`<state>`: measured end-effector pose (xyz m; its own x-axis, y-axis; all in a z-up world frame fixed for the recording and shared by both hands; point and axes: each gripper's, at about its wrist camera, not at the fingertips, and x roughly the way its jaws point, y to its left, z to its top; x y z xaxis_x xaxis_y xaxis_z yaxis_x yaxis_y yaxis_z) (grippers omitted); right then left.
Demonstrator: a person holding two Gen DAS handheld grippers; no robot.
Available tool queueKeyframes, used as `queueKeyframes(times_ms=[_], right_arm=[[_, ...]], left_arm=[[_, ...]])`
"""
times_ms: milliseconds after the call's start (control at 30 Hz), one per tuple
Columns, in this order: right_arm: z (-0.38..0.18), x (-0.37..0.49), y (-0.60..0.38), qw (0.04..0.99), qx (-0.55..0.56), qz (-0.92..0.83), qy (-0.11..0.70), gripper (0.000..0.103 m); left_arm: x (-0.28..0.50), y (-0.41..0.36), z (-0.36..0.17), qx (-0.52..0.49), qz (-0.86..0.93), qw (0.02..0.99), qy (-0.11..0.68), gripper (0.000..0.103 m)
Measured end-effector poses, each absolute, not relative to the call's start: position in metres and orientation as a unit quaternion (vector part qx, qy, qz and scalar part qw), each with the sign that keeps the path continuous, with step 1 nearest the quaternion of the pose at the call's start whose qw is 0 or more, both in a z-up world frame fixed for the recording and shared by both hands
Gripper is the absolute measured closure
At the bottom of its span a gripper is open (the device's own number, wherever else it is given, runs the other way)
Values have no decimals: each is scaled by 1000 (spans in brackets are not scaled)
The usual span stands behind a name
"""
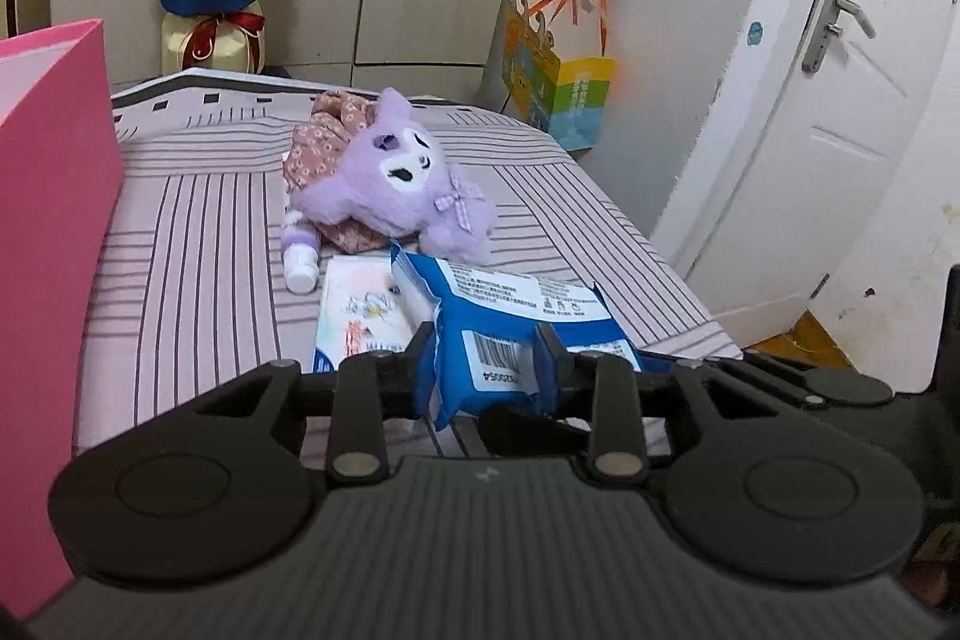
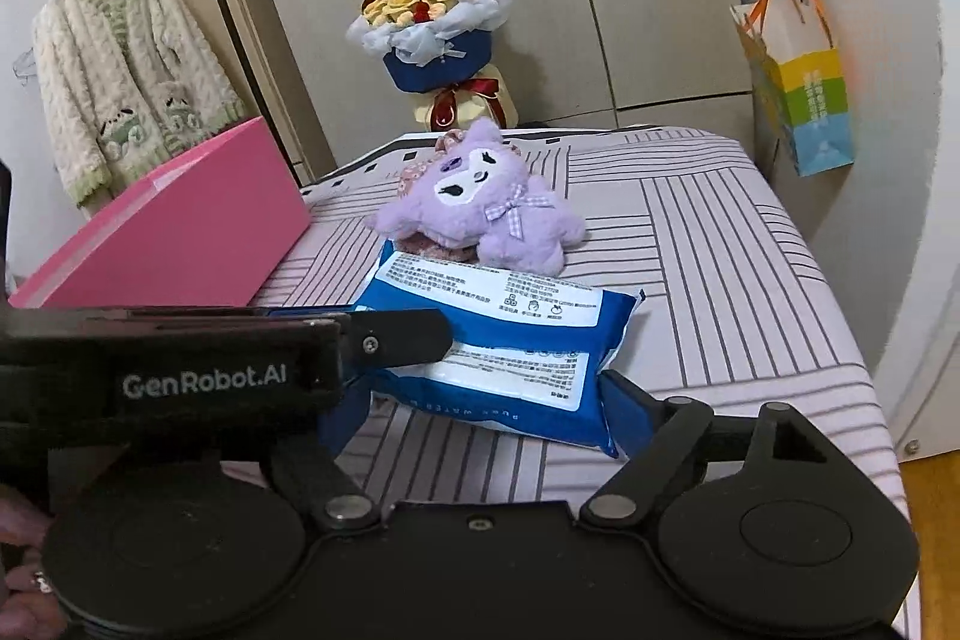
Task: Organize soft objects
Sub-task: 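Lift the wet-wipes pack with the left gripper and carry it over the box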
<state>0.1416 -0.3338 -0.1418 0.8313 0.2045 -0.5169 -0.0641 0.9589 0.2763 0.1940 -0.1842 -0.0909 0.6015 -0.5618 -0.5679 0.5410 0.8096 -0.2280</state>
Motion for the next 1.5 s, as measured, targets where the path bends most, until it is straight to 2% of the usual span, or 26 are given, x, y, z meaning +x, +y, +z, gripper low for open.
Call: queueKeyframes(times_ms=[167, 333, 667, 1167, 1500], right_arm=[[-137, 124, -327, 949, 132, 63, 281, 15], [-129, 104, -320, 948, 130, 67, 281, 14], [-103, 66, -301, 952, 89, 67, 286, 14], [-60, 24, -269, 961, 15, 57, 271, 14], [-19, 24, -237, 970, -16, 96, 222, 13]], left_arm=[[181, -175, -85, -24, -320, 888, 329, 71], [165, -166, -76, -22, -332, 879, 342, 66], [133, -147, -58, -27, -357, 868, 344, 64], [90, -120, -20, -27, -368, 871, 324, 62], [80, -71, 24, -38, -355, 895, 267, 61]])
